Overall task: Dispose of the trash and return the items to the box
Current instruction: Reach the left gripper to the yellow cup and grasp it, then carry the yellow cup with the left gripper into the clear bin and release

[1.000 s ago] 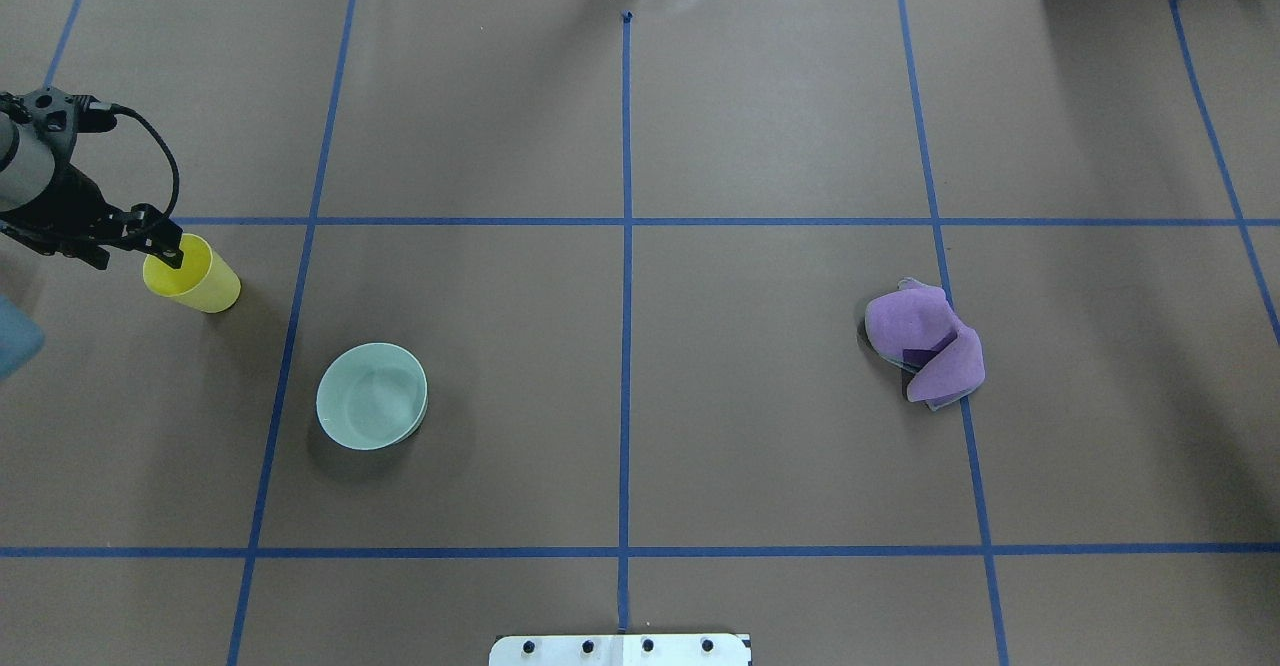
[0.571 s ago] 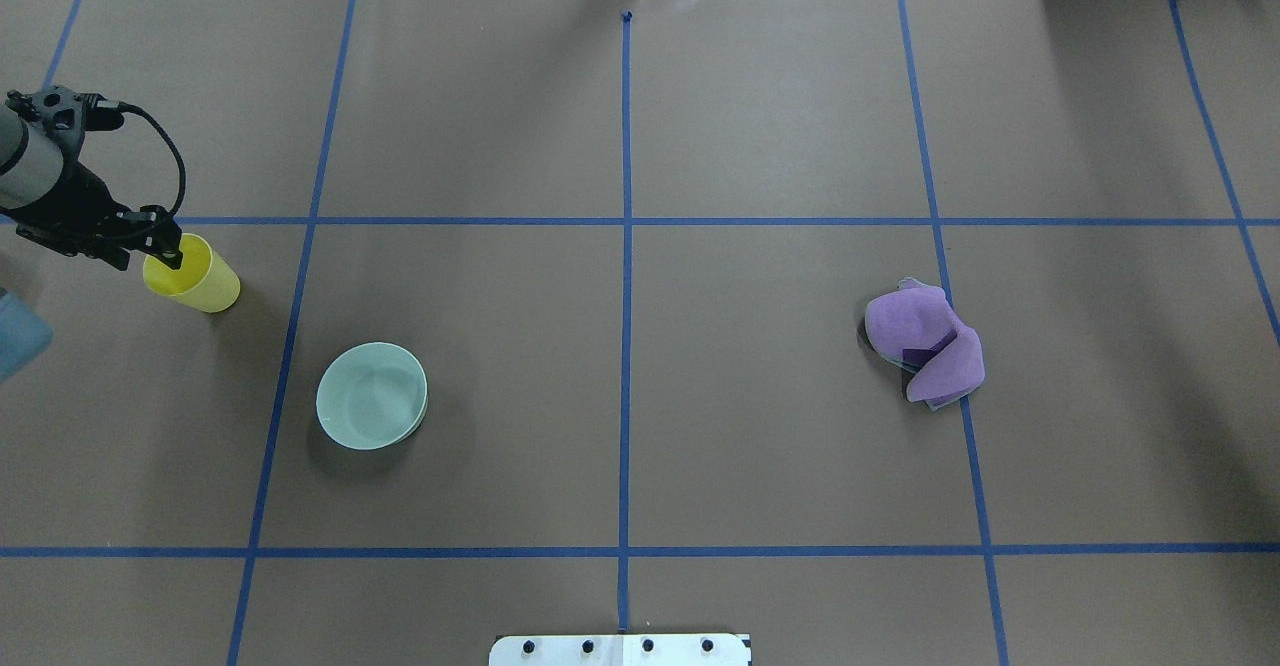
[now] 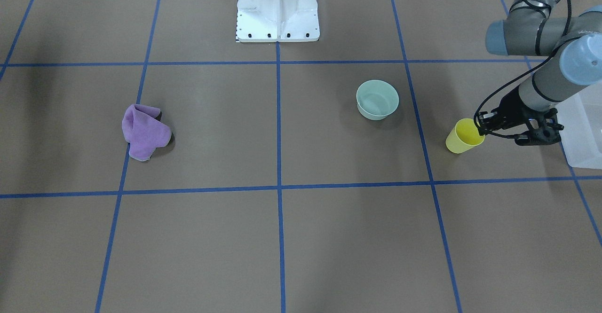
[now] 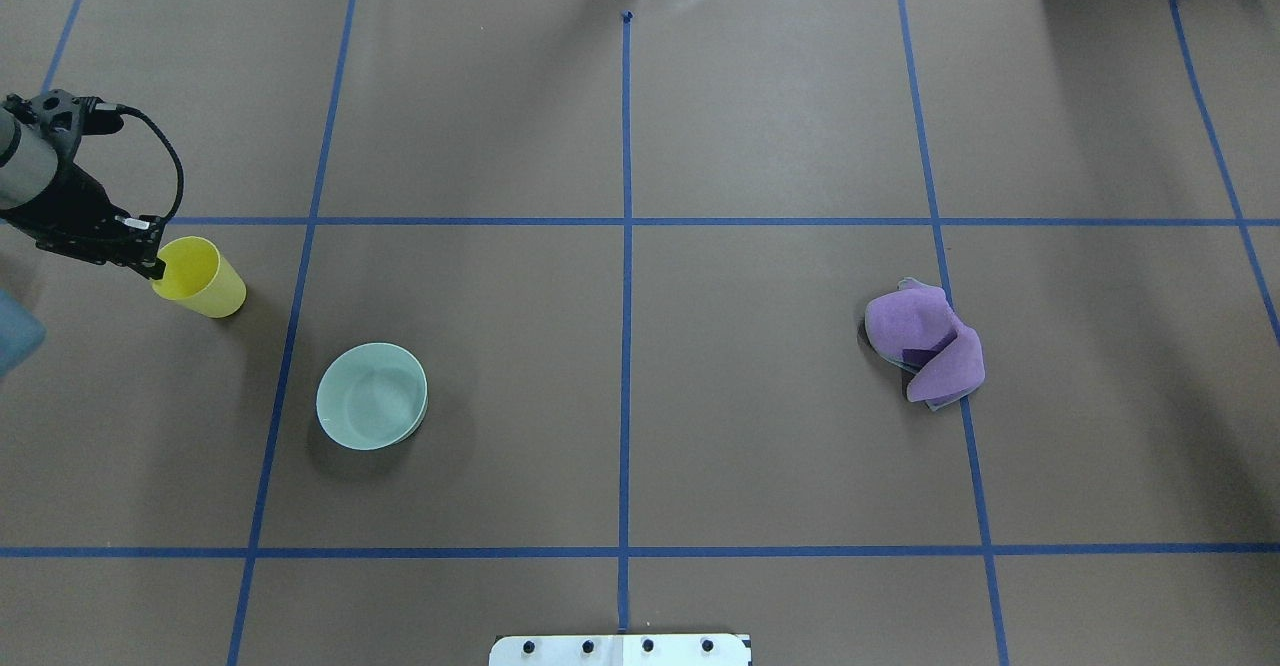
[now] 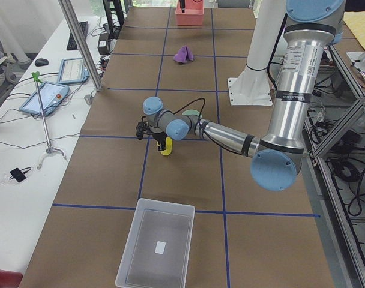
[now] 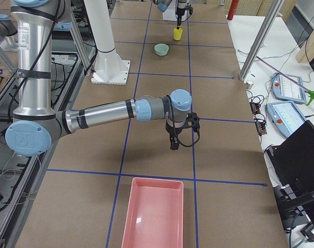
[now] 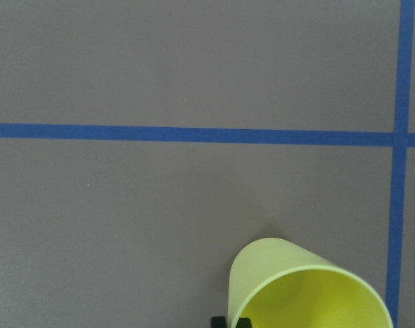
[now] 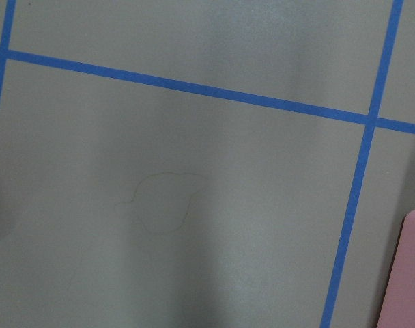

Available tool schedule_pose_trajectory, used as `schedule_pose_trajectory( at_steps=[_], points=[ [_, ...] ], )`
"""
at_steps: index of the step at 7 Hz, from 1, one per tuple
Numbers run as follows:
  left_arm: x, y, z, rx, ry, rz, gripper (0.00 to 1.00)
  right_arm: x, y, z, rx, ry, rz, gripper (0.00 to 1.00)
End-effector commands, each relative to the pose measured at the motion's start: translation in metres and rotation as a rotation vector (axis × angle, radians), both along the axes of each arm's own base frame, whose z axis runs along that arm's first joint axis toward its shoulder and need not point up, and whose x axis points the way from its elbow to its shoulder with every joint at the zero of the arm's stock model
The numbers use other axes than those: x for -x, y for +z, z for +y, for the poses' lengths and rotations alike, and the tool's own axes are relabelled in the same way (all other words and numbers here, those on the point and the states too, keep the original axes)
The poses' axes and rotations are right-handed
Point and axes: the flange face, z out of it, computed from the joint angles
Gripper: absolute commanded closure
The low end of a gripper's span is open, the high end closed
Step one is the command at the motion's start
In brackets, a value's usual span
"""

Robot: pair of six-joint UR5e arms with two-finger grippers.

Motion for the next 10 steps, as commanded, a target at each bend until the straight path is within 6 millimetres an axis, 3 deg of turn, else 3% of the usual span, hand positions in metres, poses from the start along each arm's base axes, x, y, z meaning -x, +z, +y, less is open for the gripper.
schedule_pose_trajectory(
  at_steps=[1, 2, 4, 6, 8, 9, 10],
  points=[
    [0.063, -0.021, -0.010, -0.011, -0.021, 0.112, 1.00, 0.001, -0.002, -0.003, -0.005, -0.002, 0.001, 0.00],
    [0.111, 0.009, -0.004, -0.076, -0.008, 0.095, 1.00, 0.001, -0.003, -0.004, -0.008, -0.002, -0.001, 0.00],
    [0.225, 0.050, -0.008, -0.161, 0.068, 0.018, 1.00, 0.003, -0.005, -0.006, -0.017, -0.005, -0.003, 0.00],
    [0.312, 0.087, -0.012, -0.234, 0.140, -0.035, 1.00, 0.009, -0.006, -0.011, -0.019, -0.014, -0.002, 0.00],
    [0.368, 0.148, 0.011, -0.222, 0.131, -0.024, 1.00, 0.016, -0.006, -0.016, -0.019, -0.024, -0.001, 0.00],
    [0.367, 0.188, 0.016, -0.144, 0.114, -0.010, 1.00, 0.019, -0.005, -0.017, -0.016, -0.029, 0.000, 0.00],
    [0.364, 0.207, 0.028, -0.135, 0.096, -0.015, 1.00, 0.019, -0.006, -0.018, -0.017, -0.028, -0.002, 0.00]
  ],
)
